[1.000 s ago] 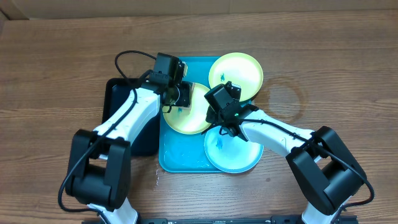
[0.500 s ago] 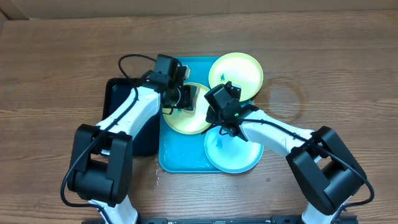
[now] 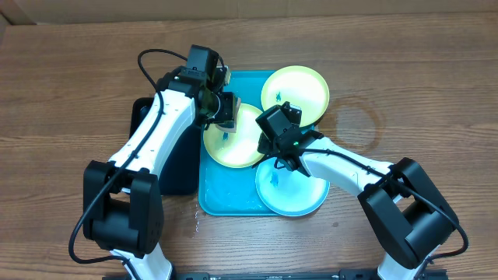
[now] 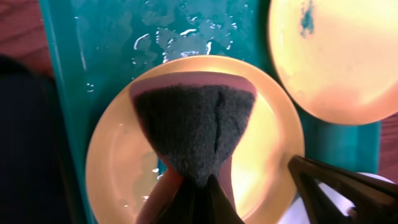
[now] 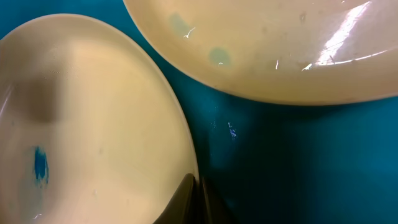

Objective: Clean dirty plates on tray and stack at the side
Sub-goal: 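Scrub the yellow plate with the sponge in the left gripper, then keep scrubbing the yellow plate surface with the left-held sponge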

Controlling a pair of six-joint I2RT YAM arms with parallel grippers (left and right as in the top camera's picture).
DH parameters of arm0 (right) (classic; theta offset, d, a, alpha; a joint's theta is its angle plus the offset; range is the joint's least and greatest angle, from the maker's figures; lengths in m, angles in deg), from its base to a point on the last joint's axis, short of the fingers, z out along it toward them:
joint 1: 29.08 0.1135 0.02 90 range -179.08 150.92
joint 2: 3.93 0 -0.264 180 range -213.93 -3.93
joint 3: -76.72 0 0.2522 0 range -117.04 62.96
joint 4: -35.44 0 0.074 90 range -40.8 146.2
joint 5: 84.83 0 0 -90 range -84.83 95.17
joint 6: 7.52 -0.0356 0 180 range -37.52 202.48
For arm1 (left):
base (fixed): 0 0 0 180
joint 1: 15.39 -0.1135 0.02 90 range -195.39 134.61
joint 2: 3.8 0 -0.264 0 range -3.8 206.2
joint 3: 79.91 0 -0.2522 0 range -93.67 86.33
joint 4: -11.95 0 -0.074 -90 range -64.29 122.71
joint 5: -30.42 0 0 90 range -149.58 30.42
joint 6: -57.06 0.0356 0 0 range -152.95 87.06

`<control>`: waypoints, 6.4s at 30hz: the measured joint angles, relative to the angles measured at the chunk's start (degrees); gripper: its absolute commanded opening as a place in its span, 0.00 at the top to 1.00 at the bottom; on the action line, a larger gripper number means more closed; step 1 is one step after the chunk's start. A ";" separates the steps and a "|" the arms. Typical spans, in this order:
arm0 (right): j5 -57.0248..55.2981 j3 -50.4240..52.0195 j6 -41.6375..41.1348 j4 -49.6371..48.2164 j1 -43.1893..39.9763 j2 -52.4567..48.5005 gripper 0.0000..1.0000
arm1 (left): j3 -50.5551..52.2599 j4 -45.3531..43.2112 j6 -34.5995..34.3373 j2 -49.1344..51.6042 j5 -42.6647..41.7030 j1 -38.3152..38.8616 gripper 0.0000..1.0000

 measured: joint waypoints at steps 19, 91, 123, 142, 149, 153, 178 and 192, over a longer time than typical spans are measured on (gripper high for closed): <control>-0.02 0.00 0.00 0.00 0.00 0.00 0.96 | 0.13 -0.87 0.02 9.79 5.18 1.18 0.96; 0.22 0.00 0.04 0.13 -0.04 -0.02 0.95 | 10.69 -7.23 -3.26 4.39 5.99 1.05 0.96; -0.11 0.00 0.04 0.39 -0.09 -0.02 0.96 | 11.28 -7.85 -3.65 4.39 -2.38 1.44 0.96; 1.49 0.00 0.04 -0.13 -0.09 -0.02 0.96 | 2.47 1.62 -3.82 -6.36 1.95 3.43 0.96; 1.68 0.00 0.04 -0.11 -0.09 -0.02 0.96 | 3.89 1.73 -3.87 -1.42 7.41 3.76 0.96; 1.68 0.00 0.02 -0.07 -0.09 -0.02 0.96 | 3.98 1.70 -3.87 4.22 9.77 3.76 0.96; 1.68 0.00 0.04 0.04 -0.09 -0.02 0.96 | -6.99 9.38 2.03 9.99 -14.01 1.51 0.96; 1.79 0.00 0.07 -0.02 -0.09 -0.02 0.96 | -2.49 4.55 0.85 8.59 5.09 1.53 0.96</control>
